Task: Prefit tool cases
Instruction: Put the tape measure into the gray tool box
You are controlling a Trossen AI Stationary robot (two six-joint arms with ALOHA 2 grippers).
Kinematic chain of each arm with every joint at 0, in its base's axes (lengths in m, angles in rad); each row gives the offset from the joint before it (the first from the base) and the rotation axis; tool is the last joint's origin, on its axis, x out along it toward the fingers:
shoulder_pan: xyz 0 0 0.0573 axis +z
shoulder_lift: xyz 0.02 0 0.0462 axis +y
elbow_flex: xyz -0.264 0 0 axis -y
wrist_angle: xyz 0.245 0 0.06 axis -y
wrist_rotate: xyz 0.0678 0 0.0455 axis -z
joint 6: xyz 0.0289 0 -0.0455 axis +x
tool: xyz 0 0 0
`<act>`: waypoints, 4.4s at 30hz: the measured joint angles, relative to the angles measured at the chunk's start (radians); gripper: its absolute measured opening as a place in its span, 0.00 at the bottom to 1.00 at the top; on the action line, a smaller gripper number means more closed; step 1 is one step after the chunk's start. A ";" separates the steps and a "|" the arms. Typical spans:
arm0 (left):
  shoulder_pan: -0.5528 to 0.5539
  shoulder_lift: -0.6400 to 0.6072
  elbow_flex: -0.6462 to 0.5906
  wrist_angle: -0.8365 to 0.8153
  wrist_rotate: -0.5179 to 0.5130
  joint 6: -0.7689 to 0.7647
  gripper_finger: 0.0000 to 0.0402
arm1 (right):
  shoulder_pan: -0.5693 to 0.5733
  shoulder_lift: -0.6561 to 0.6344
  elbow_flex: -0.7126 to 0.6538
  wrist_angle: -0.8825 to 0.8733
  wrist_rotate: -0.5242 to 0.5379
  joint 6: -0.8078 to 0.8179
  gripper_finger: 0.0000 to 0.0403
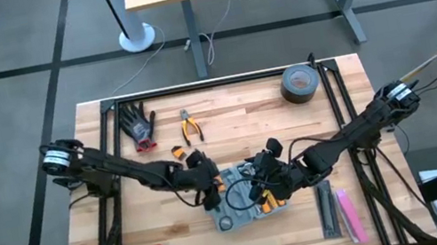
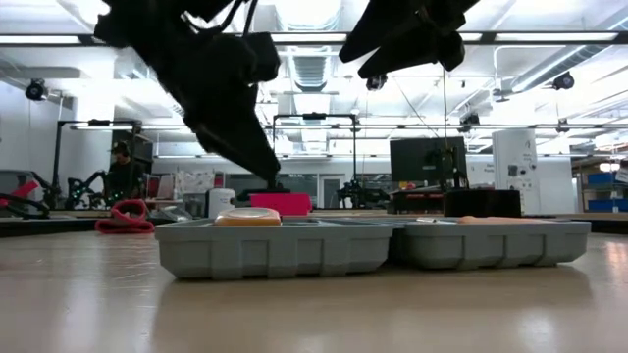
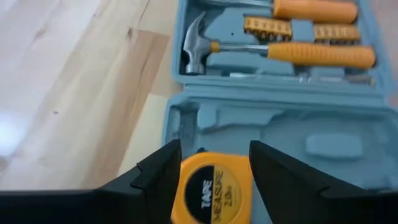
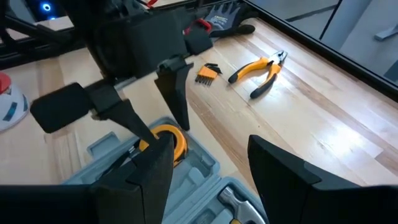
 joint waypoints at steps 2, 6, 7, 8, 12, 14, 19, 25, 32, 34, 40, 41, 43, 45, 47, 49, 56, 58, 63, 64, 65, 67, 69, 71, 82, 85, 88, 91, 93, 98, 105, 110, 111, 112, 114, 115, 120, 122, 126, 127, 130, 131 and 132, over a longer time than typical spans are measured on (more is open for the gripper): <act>-0.002 0.001 0.036 -0.076 -0.001 0.023 0.48 | -0.001 0.000 0.000 0.000 0.000 -0.002 0.46; -0.004 0.002 0.048 -0.122 0.000 0.037 0.47 | -0.001 0.001 0.000 0.000 0.000 -0.010 0.46; -0.004 0.002 0.046 -0.122 0.005 0.035 0.46 | -0.001 0.001 0.000 0.000 0.000 -0.010 0.46; -0.004 0.002 0.045 -0.122 0.012 0.035 0.46 | -0.001 0.001 0.000 0.000 0.000 -0.010 0.46; -0.007 0.021 0.036 -0.105 0.051 0.019 0.44 | -0.001 0.001 0.000 0.000 0.000 -0.010 0.46; -0.010 0.054 0.020 -0.085 0.050 0.019 0.42 | -0.002 0.001 0.000 0.000 0.002 -0.015 0.46; -0.010 0.166 -0.017 0.064 0.055 -0.013 0.38 | -0.004 0.002 0.000 0.000 0.002 -0.018 0.46; -0.009 0.128 0.011 0.019 0.089 0.007 0.35 | -0.004 0.002 0.000 -0.001 -0.005 -0.011 0.46; -0.005 0.024 0.048 -0.097 0.063 0.033 0.34 | -0.004 0.002 0.000 -0.001 -0.005 0.002 0.46; -0.003 0.019 0.050 -0.106 0.058 0.034 0.34 | -0.004 0.002 0.001 0.001 -0.005 0.002 0.46; -0.004 0.030 0.038 -0.096 0.056 0.012 0.34 | -0.004 0.002 0.001 0.000 -0.005 0.000 0.46; -0.005 0.046 0.027 -0.097 0.057 0.008 0.33 | -0.004 0.002 0.001 0.000 -0.005 0.000 0.46; -0.010 0.092 0.014 -0.089 0.058 -0.013 0.32 | -0.004 0.002 0.001 0.001 -0.005 0.000 0.46; -0.014 0.128 0.012 -0.053 0.081 -0.027 0.32 | -0.004 0.003 0.002 0.000 -0.005 -0.001 0.46; -0.016 0.156 0.015 -0.043 0.091 -0.033 0.31 | -0.004 0.003 0.002 0.000 -0.005 -0.005 0.46; -0.016 0.158 0.015 -0.043 0.096 -0.033 0.31 | -0.004 0.003 0.002 0.001 -0.006 -0.008 0.46; -0.010 0.081 0.014 -0.097 0.095 0.003 0.32 | -0.004 0.003 0.003 -0.001 -0.006 -0.007 0.46; -0.007 0.062 0.015 -0.111 0.095 0.001 0.32 | -0.004 0.003 0.003 0.001 -0.006 -0.007 0.46; -0.003 0.022 0.034 -0.159 0.093 -0.028 0.30 | -0.004 0.003 0.003 0.001 -0.006 -0.010 0.46; -0.003 0.016 0.037 -0.162 0.096 -0.039 0.30 | -0.004 0.003 0.003 0.000 -0.006 -0.010 0.46; -0.003 0.006 0.038 -0.163 0.102 -0.050 0.30 | -0.004 0.003 0.003 0.000 -0.006 -0.011 0.46; -0.003 -0.014 0.044 -0.161 0.109 -0.080 0.29 | -0.004 0.003 0.003 0.001 -0.006 -0.011 0.46; -0.003 -0.028 0.048 -0.154 0.113 -0.108 0.30 | -0.004 0.003 0.003 0.000 -0.006 -0.011 0.46; -0.003 -0.030 0.047 -0.156 0.123 -0.135 0.30 | -0.004 0.003 0.003 0.002 -0.005 -0.011 0.46; -0.002 0.153 0.039 -0.103 0.211 -0.173 0.28 | -0.004 0.003 0.007 0.006 -0.005 -0.018 0.46; 0.000 0.164 0.040 -0.066 0.241 -0.174 0.28 | -0.004 0.003 0.007 0.008 -0.005 -0.017 0.46; 0.002 0.129 0.035 -0.081 0.241 -0.173 0.28 | -0.004 0.003 0.007 0.009 -0.005 -0.013 0.46; 0.007 0.086 0.031 -0.117 0.240 -0.174 0.28 | -0.004 0.003 0.007 0.009 -0.005 -0.013 0.46; 0.010 0.061 0.028 -0.142 0.239 -0.176 0.28 | -0.004 0.003 0.007 0.010 -0.005 -0.014 0.46; 0.011 0.005 0.029 -0.149 0.240 -0.186 0.28 | -0.004 0.003 0.007 0.017 -0.005 -0.016 0.46; 0.013 -0.063 0.030 -0.145 0.240 -0.194 0.28 | -0.004 0.003 0.006 0.018 -0.005 -0.018 0.46; 0.013 -0.080 0.033 -0.148 0.239 -0.196 0.28 | -0.004 0.003 0.006 0.021 -0.005 -0.018 0.46; 0.013 -0.080 0.033 -0.152 0.240 -0.196 0.28 | -0.006 0.003 0.006 0.021 -0.005 -0.018 0.46; 0.013 -0.072 0.033 -0.150 0.241 -0.196 0.28 | -0.006 0.003 0.006 0.022 -0.005 -0.018 0.46; 0.013 -0.053 0.033 -0.152 0.241 -0.198 0.28 | -0.006 0.003 0.006 0.023 -0.005 -0.018 0.46; 0.012 -0.035 0.032 -0.153 0.241 -0.198 0.28 | -0.006 0.003 0.006 0.023 -0.005 -0.018 0.46; -0.002 0.118 0.038 -0.129 0.277 -0.186 0.28 | -0.006 0.002 0.006 0.023 -0.005 -0.019 0.46; -0.001 0.153 0.043 -0.102 0.327 -0.184 0.28 | -0.006 0.002 0.006 0.023 -0.005 -0.019 0.46; 0.002 0.134 0.039 -0.104 0.345 -0.185 0.28 | -0.006 0.002 0.006 0.023 -0.005 -0.018 0.46; 0.001 0.117 0.036 -0.118 0.335 -0.186 0.28 | -0.006 0.002 0.006 0.023 -0.005 -0.018 0.46; 0.000 0.070 0.029 -0.154 0.294 -0.188 0.28 | -0.006 0.002 0.006 0.024 -0.005 -0.018 0.46; 0.001 0.059 0.027 -0.165 0.284 -0.188 0.28 | -0.006 0.002 0.006 0.023 -0.005 -0.018 0.46; 0.002 0.049 0.027 -0.174 0.274 -0.189 0.28 | -0.006 0.002 0.006 0.023 -0.005 -0.018 0.46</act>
